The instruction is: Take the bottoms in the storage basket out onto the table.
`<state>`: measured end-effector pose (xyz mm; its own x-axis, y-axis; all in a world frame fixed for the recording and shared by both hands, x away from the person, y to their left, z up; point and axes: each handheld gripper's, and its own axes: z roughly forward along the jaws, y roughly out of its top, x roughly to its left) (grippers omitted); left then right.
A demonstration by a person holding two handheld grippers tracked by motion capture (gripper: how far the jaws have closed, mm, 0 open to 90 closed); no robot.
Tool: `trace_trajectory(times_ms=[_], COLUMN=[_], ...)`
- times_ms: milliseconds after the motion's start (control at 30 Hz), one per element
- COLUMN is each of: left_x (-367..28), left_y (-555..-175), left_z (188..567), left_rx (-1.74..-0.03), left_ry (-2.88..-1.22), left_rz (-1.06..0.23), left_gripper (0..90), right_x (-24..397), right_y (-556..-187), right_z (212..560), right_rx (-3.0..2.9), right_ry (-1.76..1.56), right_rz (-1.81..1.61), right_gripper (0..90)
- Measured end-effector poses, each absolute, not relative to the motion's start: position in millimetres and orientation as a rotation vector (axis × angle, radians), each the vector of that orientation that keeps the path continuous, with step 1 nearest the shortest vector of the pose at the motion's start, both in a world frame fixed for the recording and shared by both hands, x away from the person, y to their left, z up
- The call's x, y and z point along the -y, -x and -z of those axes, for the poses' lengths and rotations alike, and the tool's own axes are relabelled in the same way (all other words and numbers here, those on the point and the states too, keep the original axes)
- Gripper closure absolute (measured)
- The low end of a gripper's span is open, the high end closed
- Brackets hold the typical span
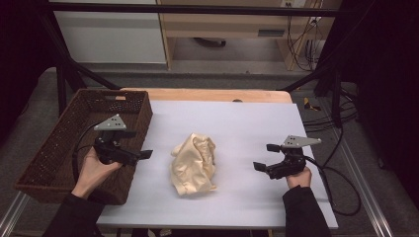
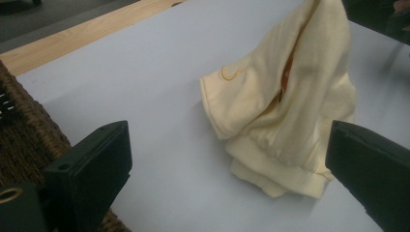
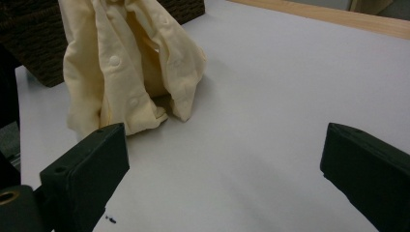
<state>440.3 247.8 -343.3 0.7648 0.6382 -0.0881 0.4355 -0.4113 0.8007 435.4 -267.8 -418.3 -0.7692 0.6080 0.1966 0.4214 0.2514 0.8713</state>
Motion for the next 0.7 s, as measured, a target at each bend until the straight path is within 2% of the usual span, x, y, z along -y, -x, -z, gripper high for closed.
trace_trajectory(times_ms=[700], left_x=[-266.2], left_y=[-442.1], left_z=[365.8], left_rx=[-0.844], left_ry=[-2.054], left_rz=[-0.299], left_gripper=[2.6], right_x=[267.5], right_y=[-435.0], right_z=[418.6], right_rx=[-2.339], right_ry=[-0.973], right_rz=[-1.537], right_gripper=[3.9])
